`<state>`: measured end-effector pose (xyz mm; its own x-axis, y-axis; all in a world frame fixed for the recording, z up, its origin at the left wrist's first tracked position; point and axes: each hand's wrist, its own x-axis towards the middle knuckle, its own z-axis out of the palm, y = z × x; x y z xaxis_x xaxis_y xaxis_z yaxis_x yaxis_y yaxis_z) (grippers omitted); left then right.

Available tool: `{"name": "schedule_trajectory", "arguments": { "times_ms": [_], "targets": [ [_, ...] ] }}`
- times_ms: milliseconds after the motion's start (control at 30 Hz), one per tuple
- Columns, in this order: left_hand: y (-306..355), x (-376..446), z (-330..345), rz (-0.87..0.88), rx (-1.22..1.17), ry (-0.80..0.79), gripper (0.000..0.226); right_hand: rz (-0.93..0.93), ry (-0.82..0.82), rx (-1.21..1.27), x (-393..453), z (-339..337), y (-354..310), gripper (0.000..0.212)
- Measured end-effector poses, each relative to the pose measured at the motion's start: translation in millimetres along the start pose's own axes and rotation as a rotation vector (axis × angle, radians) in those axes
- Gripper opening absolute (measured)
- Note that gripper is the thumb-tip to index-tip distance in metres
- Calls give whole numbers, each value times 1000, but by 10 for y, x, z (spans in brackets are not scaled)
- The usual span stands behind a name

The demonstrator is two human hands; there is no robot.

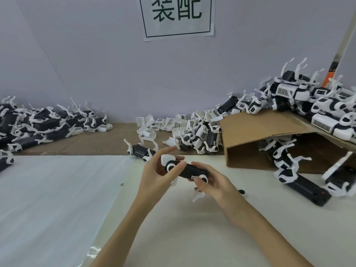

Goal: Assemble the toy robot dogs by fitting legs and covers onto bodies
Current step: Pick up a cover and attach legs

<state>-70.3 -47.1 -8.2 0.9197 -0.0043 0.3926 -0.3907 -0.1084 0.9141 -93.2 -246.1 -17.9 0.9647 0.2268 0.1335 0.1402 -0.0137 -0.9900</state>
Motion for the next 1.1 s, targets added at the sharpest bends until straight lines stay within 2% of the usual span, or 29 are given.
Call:
{"name": "schedule_trajectory", "arguments": {
  "times_ms": [67, 167, 233, 300, 367, 433, 500, 600, 767, 833, 900, 967, 1033, 1100],
  "targets": [
    [11, -3, 25, -38, -48, -43, 54, -62, 21, -42, 3, -11, 28, 45],
    [-34, -21, 44, -20, 31, 59, 52, -172, 77, -200, -5, -23, 67, 55],
    [-78, -57, 48, 163, 217, 66, 50, -272, 107, -433, -4, -11, 110, 65],
    [-105, -90, 96, 445, 454, 29, 55, -327, 106, -599, 13, 15, 155, 68],
    [-137, -86, 162, 688, 644, -2, 63, -323, 97, -581, 16, 19, 179, 69],
    [-140, -85, 204, 748, 712, -56, 66, -348, 112, -551, 11, -12, 171, 66],
    [-113, -99, 190, 705, 690, -119, 57, -404, 149, -562, 15, -62, 162, 60],
    [-75, -123, 153, 598, 606, -125, 46, -403, 171, -592, 20, -83, 150, 57],
    [-9, -123, 115, 146, 177, -40, 44, -359, 210, -614, -9, -8, 193, 52],
    [33, -96, 81, 6, -3, -14, 51, -371, 244, -632, -19, 27, 186, 51],
    [43, -92, 109, -35, -75, 61, 65, -416, 257, -700, -27, 64, 185, 55],
    [1, -114, 200, -13, -104, 228, 66, -463, 225, -765, -40, 103, 183, 59],
    [-37, -122, 249, -66, -224, 394, 69, -493, 178, -783, -56, 141, 177, 60],
    [-55, -82, 194, -109, -322, 431, 74, -469, 132, -730, -66, 157, 153, 65]
  ]
}}
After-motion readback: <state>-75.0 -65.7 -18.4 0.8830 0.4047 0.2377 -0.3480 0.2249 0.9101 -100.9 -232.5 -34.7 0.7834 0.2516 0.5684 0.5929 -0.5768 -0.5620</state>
